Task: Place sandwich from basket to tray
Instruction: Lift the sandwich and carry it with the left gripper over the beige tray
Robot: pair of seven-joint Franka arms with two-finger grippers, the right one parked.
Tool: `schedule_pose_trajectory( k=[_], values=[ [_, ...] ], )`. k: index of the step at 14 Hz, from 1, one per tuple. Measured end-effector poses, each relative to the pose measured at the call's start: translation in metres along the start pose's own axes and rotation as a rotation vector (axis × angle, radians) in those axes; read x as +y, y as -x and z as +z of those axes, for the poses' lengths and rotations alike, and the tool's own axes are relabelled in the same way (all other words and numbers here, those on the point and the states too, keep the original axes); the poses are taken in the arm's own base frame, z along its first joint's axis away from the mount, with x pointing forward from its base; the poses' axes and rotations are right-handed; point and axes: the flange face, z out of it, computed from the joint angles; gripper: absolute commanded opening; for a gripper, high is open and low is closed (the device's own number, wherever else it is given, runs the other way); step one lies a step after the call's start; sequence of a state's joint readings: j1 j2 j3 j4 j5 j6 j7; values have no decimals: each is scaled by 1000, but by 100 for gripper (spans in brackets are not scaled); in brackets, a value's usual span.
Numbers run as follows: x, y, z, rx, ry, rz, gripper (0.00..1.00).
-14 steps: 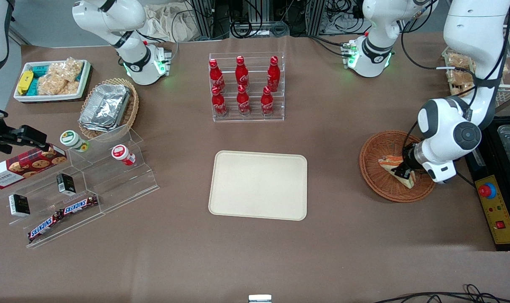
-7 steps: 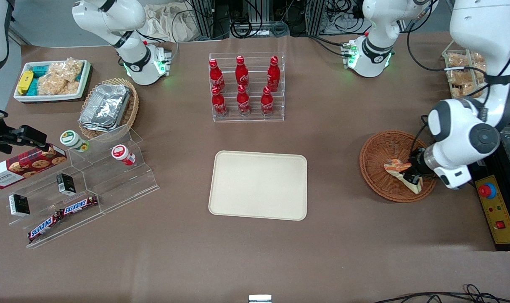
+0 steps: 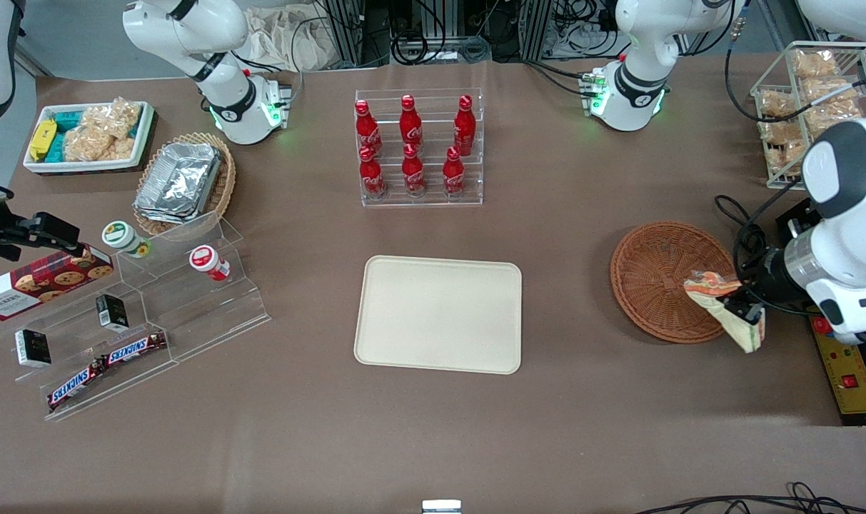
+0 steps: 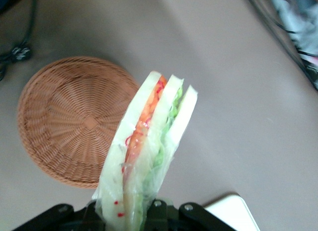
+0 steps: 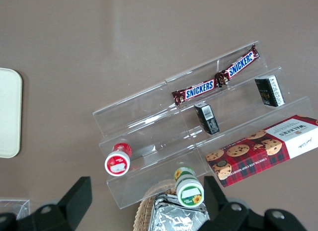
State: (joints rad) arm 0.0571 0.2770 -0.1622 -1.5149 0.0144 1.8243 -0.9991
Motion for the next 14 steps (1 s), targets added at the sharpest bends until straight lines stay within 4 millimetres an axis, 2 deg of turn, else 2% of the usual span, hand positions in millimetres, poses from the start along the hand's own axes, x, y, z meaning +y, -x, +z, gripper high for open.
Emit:
schedule_pose_trajectory(
  k=[2,4,5,7,8,9,11,12,13,14],
  values=[
    [31,44,-11,-13,36,183,0],
    [61,98,5,-57,33,323,0],
    [76,127,23,-72,14,389,0],
    [110,177,75,-62,1,482,0],
    [125,199,107,-58,4,512,0],
    [137,218,143,-52,-3,541,0],
    [148,250,212,-63,-39,590,0],
    [149,264,237,-73,-56,614,0],
    [151,276,253,-79,-69,631,0],
    [152,286,261,-83,-76,640,0]
  ],
)
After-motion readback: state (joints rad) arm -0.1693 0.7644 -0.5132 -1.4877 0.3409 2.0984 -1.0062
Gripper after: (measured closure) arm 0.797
